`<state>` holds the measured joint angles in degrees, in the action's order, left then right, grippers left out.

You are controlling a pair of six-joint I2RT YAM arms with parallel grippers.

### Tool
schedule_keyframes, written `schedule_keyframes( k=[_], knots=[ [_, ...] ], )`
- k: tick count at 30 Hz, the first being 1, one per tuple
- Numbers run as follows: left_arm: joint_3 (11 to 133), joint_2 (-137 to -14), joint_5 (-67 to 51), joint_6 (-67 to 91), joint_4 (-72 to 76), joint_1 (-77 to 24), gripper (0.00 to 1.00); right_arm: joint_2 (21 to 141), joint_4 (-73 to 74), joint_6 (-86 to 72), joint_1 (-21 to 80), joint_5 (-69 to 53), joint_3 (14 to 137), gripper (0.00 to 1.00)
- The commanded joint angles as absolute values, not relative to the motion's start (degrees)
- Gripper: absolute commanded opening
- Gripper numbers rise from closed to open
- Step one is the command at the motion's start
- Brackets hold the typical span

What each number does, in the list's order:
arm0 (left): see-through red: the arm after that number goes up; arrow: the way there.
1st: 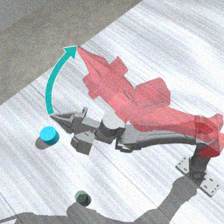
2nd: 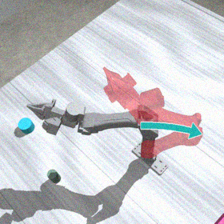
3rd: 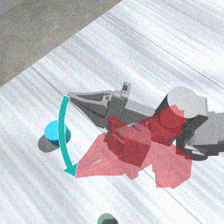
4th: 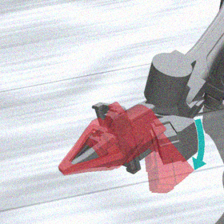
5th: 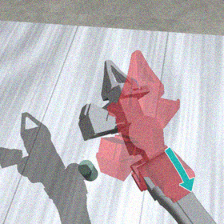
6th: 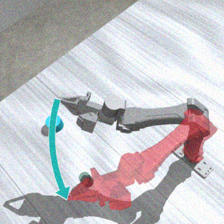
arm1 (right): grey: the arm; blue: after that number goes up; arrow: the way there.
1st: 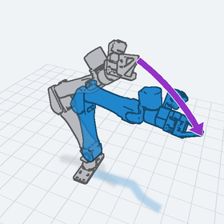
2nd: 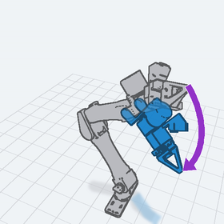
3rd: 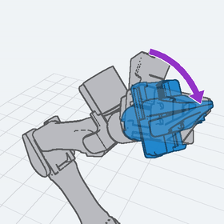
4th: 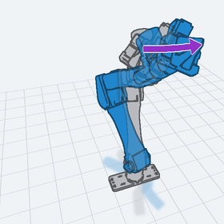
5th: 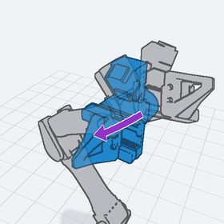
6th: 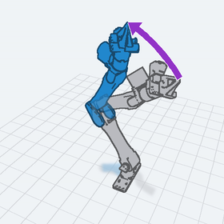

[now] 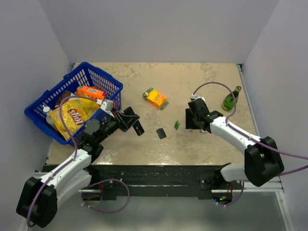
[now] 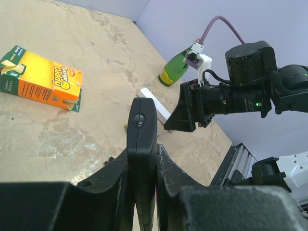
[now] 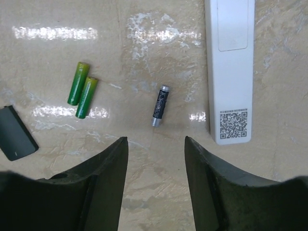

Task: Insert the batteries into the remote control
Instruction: Pick up the battery from the center of the board.

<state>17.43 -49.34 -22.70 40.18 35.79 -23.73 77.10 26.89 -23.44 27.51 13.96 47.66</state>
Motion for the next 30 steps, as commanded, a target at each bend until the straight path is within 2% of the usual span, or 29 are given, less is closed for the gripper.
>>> schedule_keyframes(
  k=[1, 10, 24, 30],
  knots=[
    [16.79, -49.04, -23.99, 39.28, 39.9, -22.94, 0.0, 78.66, 23.64, -24.44, 25.58, 13.1, 46.41, 0.5],
    [16.7, -49.83, -25.4, 40.17, 41.22, -22.5, 0.0, 84.36, 20.22, -23.82, 24.7, 10.02, 46.49, 0.32],
    [16.61, -50.71, -26.98, 41.31, 42.63, -21.71, 0.0, 89.47, 18.98, -23.38, 24.61, 10.99, 46.23, 0.25],
    [16.52, -50.89, -27.42, 42.27, 43.42, -21.53, 0.0, 89.65, 19.25, -23.03, 24.61, 10.72, 46.32, 0.12]
  ],
)
